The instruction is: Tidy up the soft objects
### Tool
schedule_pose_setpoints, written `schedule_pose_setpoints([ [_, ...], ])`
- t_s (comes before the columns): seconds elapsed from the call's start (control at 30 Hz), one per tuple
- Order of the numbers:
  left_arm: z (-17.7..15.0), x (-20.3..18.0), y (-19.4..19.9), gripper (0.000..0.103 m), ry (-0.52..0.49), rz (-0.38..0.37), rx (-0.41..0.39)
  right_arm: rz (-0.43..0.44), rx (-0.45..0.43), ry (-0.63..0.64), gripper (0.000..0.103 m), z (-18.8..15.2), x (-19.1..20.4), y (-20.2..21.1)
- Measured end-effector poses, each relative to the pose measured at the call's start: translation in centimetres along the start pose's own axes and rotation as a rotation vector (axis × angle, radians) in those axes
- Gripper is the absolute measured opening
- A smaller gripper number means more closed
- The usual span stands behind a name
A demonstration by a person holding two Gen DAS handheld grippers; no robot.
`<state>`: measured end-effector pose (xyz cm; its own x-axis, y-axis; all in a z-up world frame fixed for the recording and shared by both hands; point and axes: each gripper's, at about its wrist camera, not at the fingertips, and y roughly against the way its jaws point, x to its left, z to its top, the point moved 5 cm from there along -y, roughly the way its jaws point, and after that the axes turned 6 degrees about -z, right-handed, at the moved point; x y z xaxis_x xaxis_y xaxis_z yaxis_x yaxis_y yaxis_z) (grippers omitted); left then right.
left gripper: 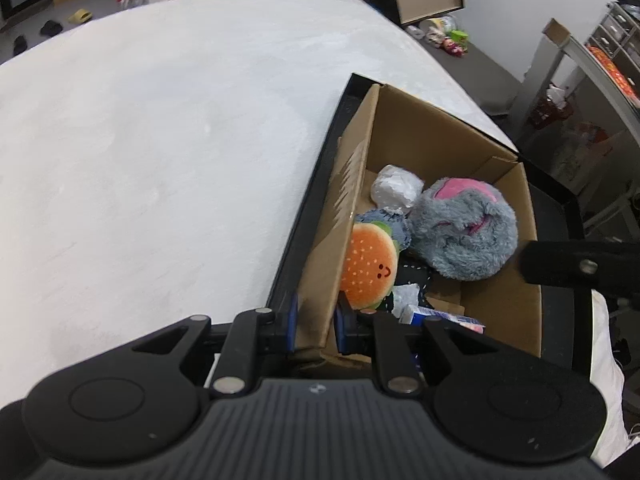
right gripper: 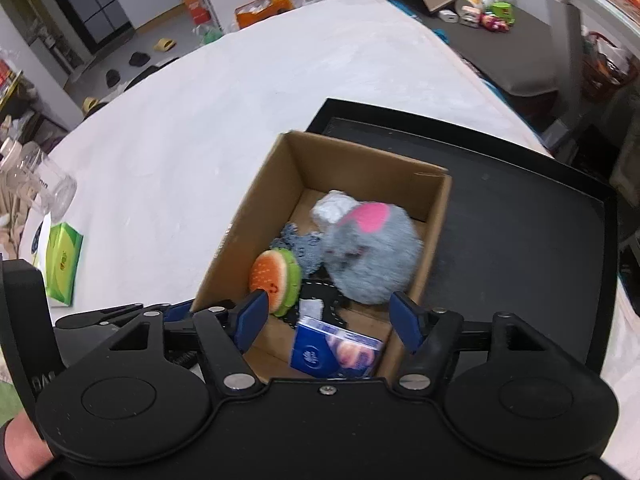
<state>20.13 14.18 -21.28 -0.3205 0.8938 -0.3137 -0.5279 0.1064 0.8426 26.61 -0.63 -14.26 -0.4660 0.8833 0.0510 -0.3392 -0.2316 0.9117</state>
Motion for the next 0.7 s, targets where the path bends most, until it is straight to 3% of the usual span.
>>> schedule_pose_setpoints([
  [0.33, 0.1, -2.1, 1.3, 0.022, -0.039, 0.041, 0.014, -0.008, -0.054, -0.099, 0.075, -2.3, -4.2, 3.3],
  [0.5, 0.2, -3.1, 2.8, 0.034, -0.058, 0.048, 0.003, -0.014, -0.089, -0.160, 0.079, -3.5, -6.4, 5.0],
  [0.7, 0.4, -5.0, 4.9, 0.055, -0.096, 0.043, -0.020, -0.009, -0.127, -0.219, 0.091, -4.9, -8.4, 6.9],
])
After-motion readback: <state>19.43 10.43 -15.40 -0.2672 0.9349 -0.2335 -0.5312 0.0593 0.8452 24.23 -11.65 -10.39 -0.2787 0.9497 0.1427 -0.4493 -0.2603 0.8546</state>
